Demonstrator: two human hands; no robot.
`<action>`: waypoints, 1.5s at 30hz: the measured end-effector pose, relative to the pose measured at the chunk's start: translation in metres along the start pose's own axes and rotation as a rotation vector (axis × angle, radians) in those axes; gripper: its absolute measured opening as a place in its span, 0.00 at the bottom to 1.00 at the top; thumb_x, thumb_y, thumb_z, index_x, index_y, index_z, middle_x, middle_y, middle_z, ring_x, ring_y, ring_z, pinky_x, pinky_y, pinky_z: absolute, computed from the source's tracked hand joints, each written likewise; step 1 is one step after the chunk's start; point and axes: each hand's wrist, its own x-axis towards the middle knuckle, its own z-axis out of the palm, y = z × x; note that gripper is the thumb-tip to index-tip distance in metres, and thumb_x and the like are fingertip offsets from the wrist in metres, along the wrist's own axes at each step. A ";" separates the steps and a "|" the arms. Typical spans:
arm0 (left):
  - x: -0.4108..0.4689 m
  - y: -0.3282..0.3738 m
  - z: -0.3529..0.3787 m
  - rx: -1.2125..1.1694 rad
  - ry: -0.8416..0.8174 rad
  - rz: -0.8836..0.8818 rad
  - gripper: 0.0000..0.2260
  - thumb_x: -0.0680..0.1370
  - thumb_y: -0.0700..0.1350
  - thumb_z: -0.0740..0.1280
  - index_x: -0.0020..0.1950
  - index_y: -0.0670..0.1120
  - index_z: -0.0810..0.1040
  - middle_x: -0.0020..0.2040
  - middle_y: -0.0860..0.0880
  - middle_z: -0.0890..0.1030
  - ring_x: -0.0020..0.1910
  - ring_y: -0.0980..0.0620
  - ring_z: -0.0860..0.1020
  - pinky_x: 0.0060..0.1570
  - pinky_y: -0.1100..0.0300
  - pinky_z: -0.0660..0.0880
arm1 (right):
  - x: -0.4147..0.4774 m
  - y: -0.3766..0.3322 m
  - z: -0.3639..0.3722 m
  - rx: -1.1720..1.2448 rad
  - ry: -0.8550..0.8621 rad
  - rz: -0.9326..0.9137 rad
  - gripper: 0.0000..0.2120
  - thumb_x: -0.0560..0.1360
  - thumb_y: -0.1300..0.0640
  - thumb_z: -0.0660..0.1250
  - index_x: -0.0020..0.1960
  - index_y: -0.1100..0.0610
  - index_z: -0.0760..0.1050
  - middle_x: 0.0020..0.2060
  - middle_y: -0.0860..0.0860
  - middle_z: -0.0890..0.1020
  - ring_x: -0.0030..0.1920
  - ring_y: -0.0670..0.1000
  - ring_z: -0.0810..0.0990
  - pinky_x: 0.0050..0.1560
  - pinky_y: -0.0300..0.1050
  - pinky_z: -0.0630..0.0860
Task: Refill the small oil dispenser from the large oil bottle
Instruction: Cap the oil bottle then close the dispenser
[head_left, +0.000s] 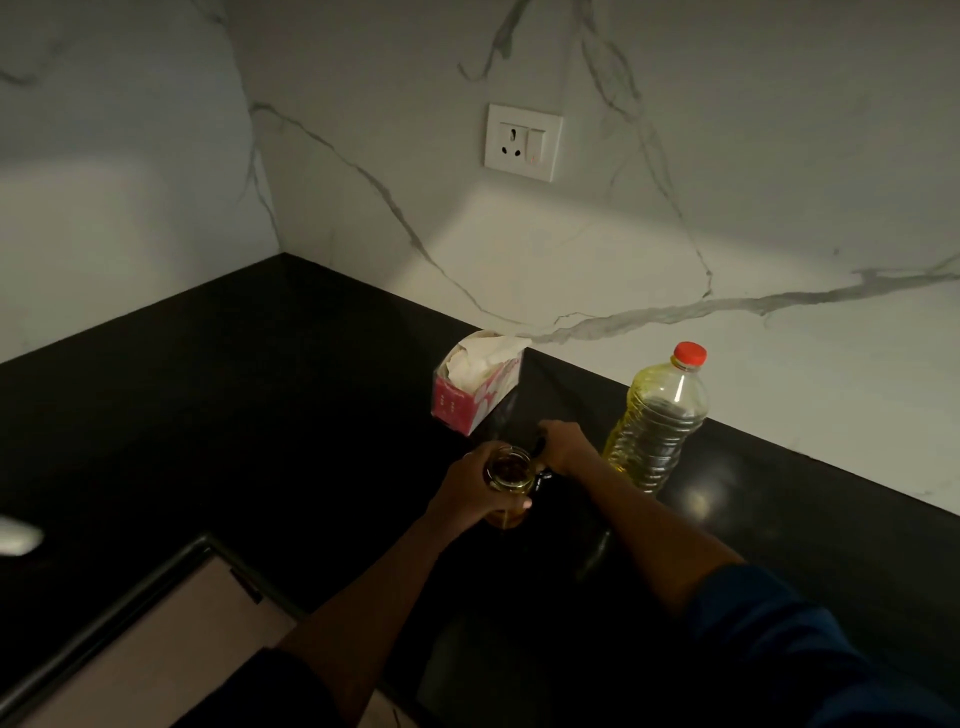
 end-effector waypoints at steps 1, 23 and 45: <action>0.001 -0.001 0.001 0.004 0.008 0.005 0.32 0.65 0.46 0.77 0.66 0.48 0.69 0.61 0.50 0.76 0.62 0.53 0.72 0.60 0.62 0.68 | 0.002 0.001 0.003 -0.019 -0.023 -0.005 0.25 0.67 0.61 0.74 0.62 0.61 0.71 0.60 0.58 0.76 0.62 0.57 0.74 0.61 0.47 0.71; -0.002 -0.014 0.008 -0.275 -0.047 -0.096 0.32 0.65 0.45 0.76 0.67 0.50 0.70 0.59 0.53 0.77 0.59 0.54 0.74 0.55 0.61 0.69 | -0.047 -0.036 -0.057 0.329 -0.218 -0.270 0.22 0.65 0.62 0.75 0.56 0.52 0.74 0.56 0.51 0.74 0.56 0.54 0.74 0.45 0.42 0.78; -0.005 -0.006 0.012 -0.099 0.044 -0.104 0.29 0.68 0.45 0.75 0.67 0.49 0.70 0.61 0.51 0.77 0.61 0.53 0.73 0.57 0.64 0.65 | -0.065 -0.051 -0.040 -0.187 -0.122 -0.475 0.24 0.67 0.57 0.75 0.61 0.57 0.75 0.55 0.52 0.79 0.56 0.51 0.77 0.50 0.36 0.71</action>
